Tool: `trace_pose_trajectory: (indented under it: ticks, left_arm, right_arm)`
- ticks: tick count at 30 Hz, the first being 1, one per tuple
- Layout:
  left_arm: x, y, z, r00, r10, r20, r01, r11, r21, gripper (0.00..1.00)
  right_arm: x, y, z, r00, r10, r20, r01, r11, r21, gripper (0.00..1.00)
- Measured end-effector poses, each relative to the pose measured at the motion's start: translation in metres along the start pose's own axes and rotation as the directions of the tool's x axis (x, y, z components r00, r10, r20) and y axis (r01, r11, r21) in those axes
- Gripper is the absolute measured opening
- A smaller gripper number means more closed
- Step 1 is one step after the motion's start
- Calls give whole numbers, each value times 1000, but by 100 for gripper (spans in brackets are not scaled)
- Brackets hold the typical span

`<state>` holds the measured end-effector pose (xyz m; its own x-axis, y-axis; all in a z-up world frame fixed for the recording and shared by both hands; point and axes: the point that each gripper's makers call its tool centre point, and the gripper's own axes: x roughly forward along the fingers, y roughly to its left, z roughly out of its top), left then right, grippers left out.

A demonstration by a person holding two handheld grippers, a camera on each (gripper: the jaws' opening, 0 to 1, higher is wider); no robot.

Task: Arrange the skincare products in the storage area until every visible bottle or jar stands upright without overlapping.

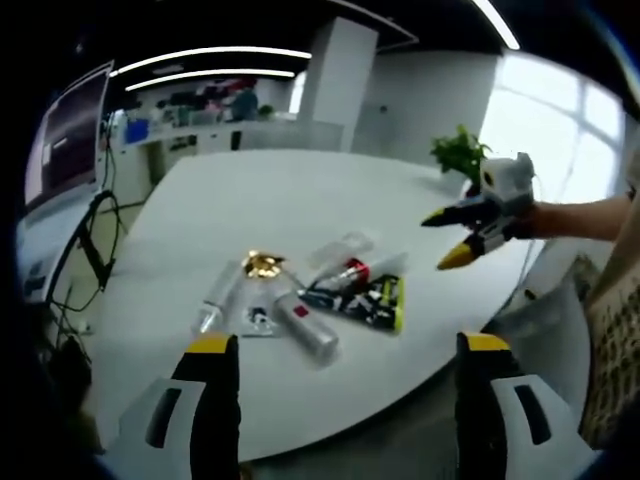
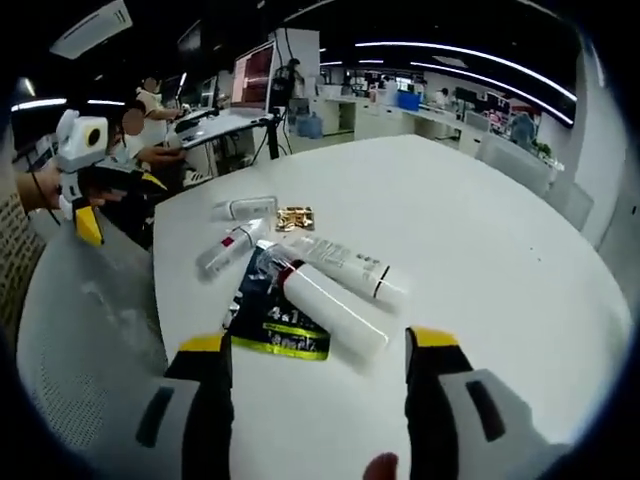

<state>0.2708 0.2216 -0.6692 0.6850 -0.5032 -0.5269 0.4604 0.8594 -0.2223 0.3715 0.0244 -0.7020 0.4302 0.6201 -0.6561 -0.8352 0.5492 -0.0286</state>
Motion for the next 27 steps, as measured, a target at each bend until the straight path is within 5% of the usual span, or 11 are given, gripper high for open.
trace_pose_trajectory:
  ticks: [27]
  left_arm:
    - [0, 7, 0, 1000, 20, 4, -20, 999, -39, 87]
  right_arm:
    - [57, -7, 6, 983, 112, -145, -140, 969, -206, 60]
